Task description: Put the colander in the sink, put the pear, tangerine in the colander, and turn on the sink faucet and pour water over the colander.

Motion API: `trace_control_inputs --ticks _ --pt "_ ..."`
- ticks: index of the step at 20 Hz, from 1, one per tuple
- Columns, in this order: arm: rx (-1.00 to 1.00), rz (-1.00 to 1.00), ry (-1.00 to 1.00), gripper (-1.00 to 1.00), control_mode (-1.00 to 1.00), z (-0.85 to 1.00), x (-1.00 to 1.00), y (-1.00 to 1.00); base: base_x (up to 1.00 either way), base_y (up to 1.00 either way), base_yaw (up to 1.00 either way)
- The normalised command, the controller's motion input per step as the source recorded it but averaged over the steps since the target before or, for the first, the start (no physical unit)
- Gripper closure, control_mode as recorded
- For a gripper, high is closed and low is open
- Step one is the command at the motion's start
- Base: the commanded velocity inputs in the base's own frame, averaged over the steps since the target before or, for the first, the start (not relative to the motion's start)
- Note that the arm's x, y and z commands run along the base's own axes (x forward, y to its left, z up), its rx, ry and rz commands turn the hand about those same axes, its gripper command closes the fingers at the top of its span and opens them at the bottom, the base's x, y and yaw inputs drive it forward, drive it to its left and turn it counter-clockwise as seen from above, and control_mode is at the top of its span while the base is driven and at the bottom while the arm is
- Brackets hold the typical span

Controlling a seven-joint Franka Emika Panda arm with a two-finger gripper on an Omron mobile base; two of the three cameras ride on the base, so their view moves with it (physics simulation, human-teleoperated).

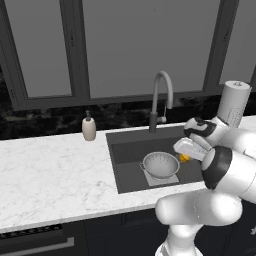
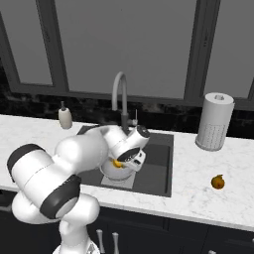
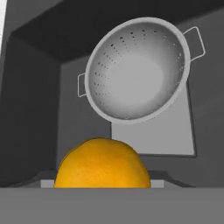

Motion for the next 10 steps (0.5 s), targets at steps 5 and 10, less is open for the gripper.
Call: trace_control_inputs --ticks 5,10 --pt "0.00 0.00 0.00 1.00 -1.00 -0.31 0.40 0.40 0.00 0.00 0.00" --pt "0.00 0.00 0.00 1.00 -1.00 -0.42 0.35 0.24 0.00 0.00 0.00"
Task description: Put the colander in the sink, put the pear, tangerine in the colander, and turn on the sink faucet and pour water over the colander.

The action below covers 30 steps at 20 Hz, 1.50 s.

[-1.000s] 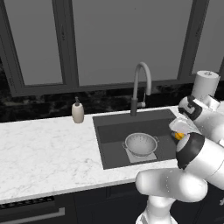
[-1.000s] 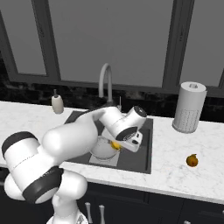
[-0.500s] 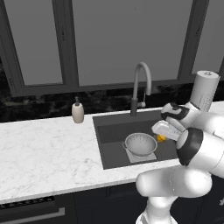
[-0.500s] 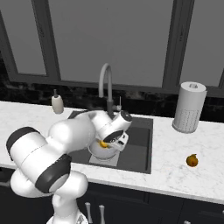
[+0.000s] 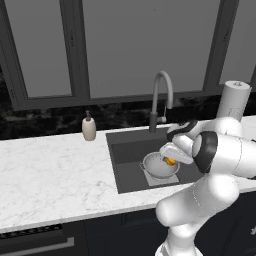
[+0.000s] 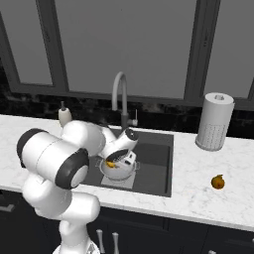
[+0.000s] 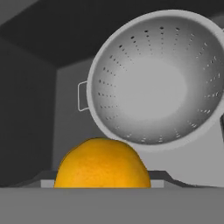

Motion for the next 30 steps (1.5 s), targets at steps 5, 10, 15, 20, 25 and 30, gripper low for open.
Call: trace_control_inputs --ticks 5,10,15,20,25,30 --pt "0.00 0.00 -0.02 1.00 -1.00 -0.44 0.26 0.02 0.00 0.00 0.00" --pt "0.00 0.00 -0.07 1.00 -1.00 -0.23 0.10 0.00 0.00 0.00 0.00" --pt "0.00 0.00 -0.06 1.00 -1.00 -0.16 0.17 0.03 0.00 0.00 0.00" --pt "0.00 0.00 -0.03 1.00 -1.00 -0.10 0.28 0.07 0.00 0.00 0.00" --pt "0.00 0.00 0.00 1.00 -1.00 -0.04 0.29 0.03 0.00 0.00 0.00" --pt "0.00 0.00 0.00 1.00 -1.00 -0.07 0.28 0.00 0.00 0.00 0.00"
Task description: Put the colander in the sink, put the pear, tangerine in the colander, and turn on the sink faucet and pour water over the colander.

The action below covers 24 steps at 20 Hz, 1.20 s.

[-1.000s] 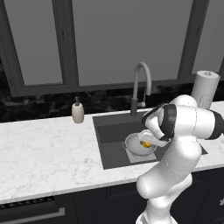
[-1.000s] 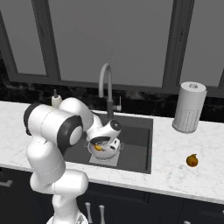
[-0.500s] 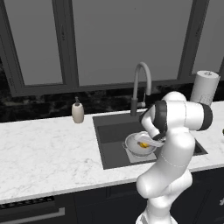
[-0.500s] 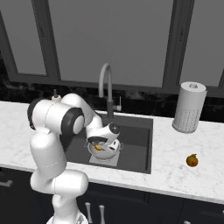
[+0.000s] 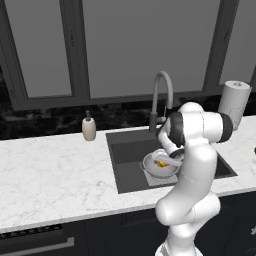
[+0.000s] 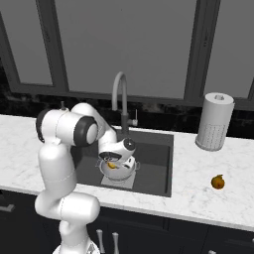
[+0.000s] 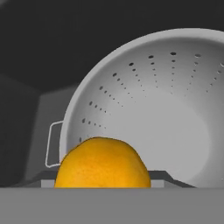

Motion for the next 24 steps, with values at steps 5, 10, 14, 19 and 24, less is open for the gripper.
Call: trace_control_inputs --ticks 5,10,14,19,24 --pt "0.00 0.00 0.00 1.00 -1.00 -0.13 0.22 0.00 0.00 0.00 0.00" --pt "-0.01 0.00 0.00 -1.00 -1.00 -0.18 0.02 0.01 0.00 0.00 0.00" --pt "-0.01 0.00 0.00 -1.00 -1.00 -0.11 0.00 0.00 0.00 0.00 0.00" --pt "0.00 0.00 0.00 -1.00 -1.00 0.01 0.00 0.00 0.00 0.00 0.00" --pt "0.00 0.00 -0.01 -1.00 -1.00 0.38 -0.01 -0.03 0.00 0.00 0.00"
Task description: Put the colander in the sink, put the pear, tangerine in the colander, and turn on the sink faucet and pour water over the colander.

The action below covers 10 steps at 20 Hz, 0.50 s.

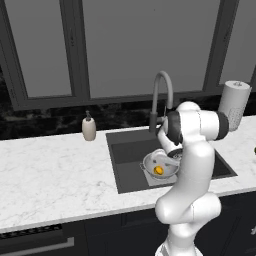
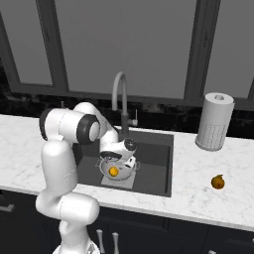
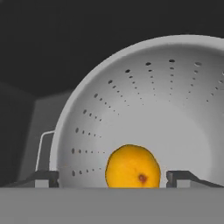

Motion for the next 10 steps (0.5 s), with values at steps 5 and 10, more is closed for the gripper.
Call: trace_control_inputs --ticks 5,10 --pt "0.00 0.00 -0.08 -1.00 -1.00 0.92 -0.16 -0.35 0.00 0.00 0.00" --pt "-0.01 0.00 -0.07 -1.00 -1.00 0.91 -0.38 -0.64 0.00 0.00 0.00"
